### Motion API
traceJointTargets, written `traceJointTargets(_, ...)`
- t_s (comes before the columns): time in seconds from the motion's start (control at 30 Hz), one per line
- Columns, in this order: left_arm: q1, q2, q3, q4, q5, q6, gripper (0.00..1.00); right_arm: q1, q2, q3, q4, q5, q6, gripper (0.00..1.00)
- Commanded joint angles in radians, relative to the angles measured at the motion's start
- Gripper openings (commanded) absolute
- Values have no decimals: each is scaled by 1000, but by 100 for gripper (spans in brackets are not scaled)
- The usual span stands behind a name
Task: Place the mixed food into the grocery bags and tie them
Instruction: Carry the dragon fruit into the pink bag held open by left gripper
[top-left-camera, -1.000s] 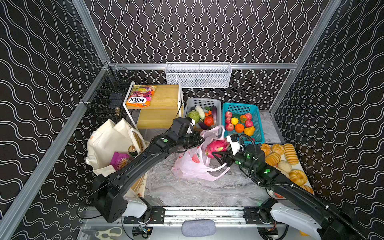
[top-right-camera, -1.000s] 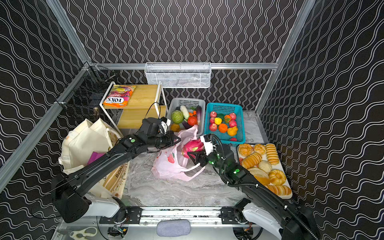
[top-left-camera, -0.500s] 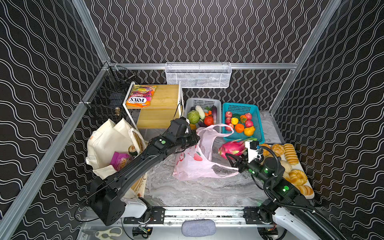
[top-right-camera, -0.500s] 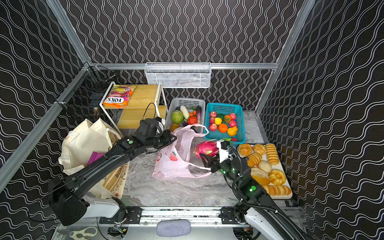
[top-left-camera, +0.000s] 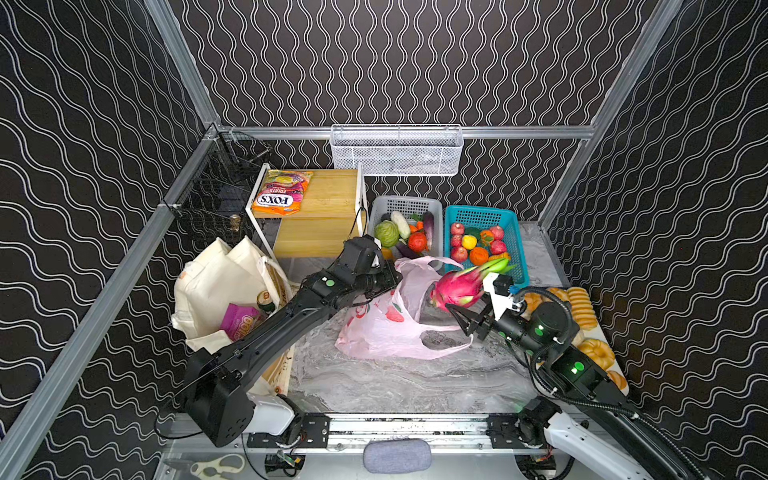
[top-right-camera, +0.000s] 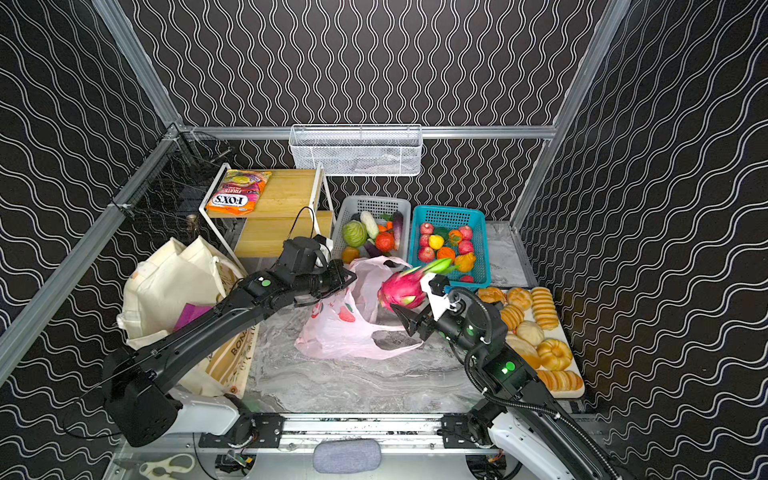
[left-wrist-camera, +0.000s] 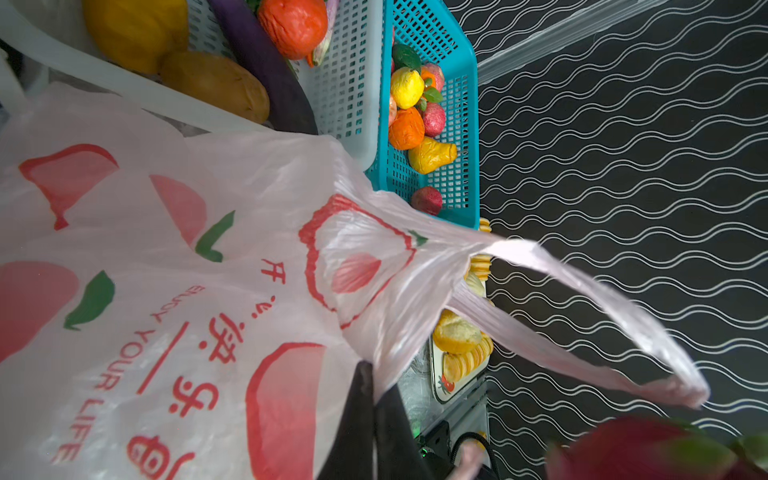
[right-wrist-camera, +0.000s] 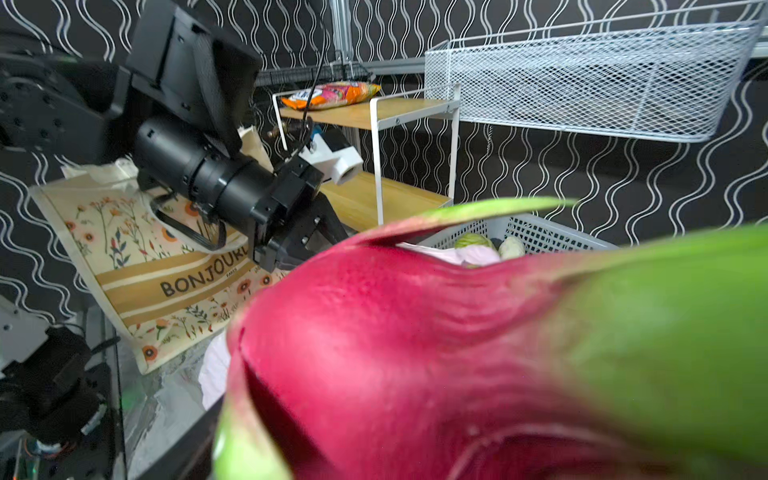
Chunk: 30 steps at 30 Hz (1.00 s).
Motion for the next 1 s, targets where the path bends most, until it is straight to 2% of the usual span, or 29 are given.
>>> traceJointTargets(0.0,0,0,10,37,18,-6,0,11,42,31,23,4,-131,56)
traceJointTargets(0.07,0,-2,7,49,25,-8,0,23,105,55,-7,12,-202,56)
traceJointTargets(0.17,2,0,10,62,42,-5,0,31,214,96,-37,38,-244,57)
traceJointTargets(0.23,1,0,11,76,53,0,0,32,272,85,14,85,-224,57)
traceJointTargets(0.37,0,-13,7,94,72,-4,0,32,341,70,58,94,-190,57)
traceJointTargets(0.53,2,-19,-6,162,118,-20,0,32,399,2,220,2,-170,59)
traceJointTargets(0.67,1,6,12,192,169,-24,0,31,435,6,227,-56,-180,64)
traceJointTargets(0.83,1,11,-4,247,189,-46,0,32,472,33,217,-242,-175,69)
traceJointTargets(0.97,0,12,-14,306,215,-74,0,30,550,74,171,-209,-160,81)
